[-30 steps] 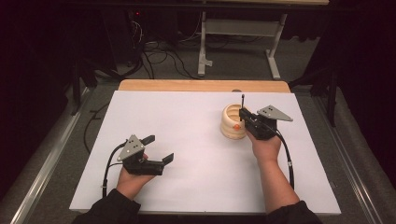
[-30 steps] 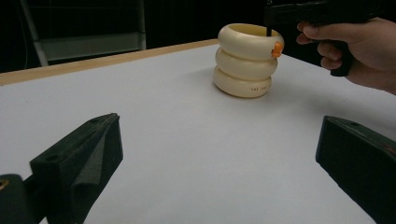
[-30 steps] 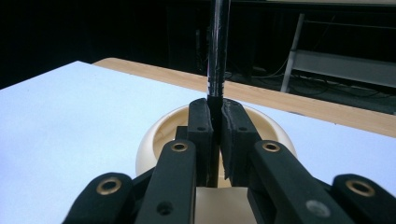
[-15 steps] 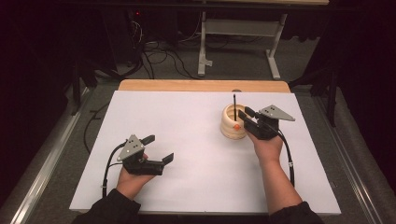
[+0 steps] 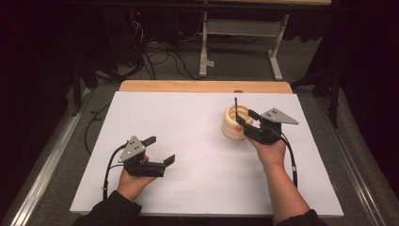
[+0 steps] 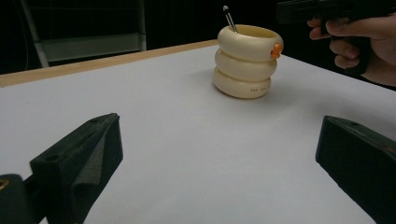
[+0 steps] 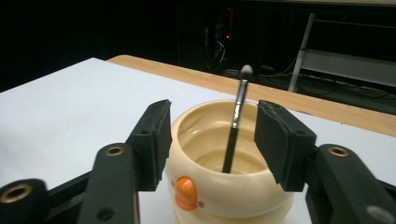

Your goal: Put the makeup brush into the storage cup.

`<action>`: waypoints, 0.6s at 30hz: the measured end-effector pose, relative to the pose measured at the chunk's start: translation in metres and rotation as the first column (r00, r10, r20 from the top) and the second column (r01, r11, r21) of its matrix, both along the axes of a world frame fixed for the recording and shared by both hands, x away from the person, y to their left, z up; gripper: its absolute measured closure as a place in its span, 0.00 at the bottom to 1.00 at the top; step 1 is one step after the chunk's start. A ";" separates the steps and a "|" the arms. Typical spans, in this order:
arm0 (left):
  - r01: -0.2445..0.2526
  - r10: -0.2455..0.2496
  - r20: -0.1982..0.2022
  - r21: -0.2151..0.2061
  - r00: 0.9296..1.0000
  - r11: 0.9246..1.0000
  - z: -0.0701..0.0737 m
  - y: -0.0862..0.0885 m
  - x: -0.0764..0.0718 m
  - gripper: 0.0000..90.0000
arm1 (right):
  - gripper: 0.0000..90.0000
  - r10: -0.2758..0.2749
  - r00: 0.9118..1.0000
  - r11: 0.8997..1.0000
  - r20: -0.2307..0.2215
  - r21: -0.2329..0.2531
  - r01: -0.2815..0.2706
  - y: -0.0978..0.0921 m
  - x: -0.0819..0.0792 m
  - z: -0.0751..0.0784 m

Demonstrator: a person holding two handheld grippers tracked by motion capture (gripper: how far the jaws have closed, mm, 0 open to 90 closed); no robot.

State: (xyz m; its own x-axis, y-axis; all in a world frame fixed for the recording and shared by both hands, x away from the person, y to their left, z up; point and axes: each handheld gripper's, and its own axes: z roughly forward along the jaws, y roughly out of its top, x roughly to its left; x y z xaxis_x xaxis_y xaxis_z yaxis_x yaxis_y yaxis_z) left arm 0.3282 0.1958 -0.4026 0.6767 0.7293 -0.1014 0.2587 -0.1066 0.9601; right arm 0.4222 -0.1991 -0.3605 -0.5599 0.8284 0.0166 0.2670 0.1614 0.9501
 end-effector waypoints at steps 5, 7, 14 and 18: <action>-0.001 0.001 0.001 -0.008 1.000 1.000 0.000 0.000 -0.001 0.01 | 0.34 0.012 1.000 1.000 -0.018 -0.005 -0.012 0.001 -0.006 0.000; -0.002 0.002 0.002 -0.009 1.000 1.000 0.001 0.000 -0.001 0.01 | 0.29 0.014 0.999 1.000 -0.037 0.010 -0.014 0.000 -0.009 0.000; 0.000 0.000 0.002 -0.010 1.000 1.000 0.002 0.001 -0.001 0.01 | 0.18 0.024 0.999 1.000 -0.033 0.011 -0.024 0.001 -0.025 -0.005; 0.000 0.000 0.002 -0.013 1.000 1.000 0.002 0.000 -0.002 0.01 | 0.15 0.029 0.999 1.000 -0.036 0.002 -0.029 -0.002 -0.031 -0.009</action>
State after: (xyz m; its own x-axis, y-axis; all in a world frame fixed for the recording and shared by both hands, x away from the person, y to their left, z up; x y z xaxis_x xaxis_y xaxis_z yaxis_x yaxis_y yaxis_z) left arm 0.3264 0.1961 -0.4008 0.6770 0.7277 -0.1101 0.2572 -0.0938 0.9618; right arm 0.3916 -0.2007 -0.3692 -0.5830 0.8116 0.0382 0.2958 0.1682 0.9403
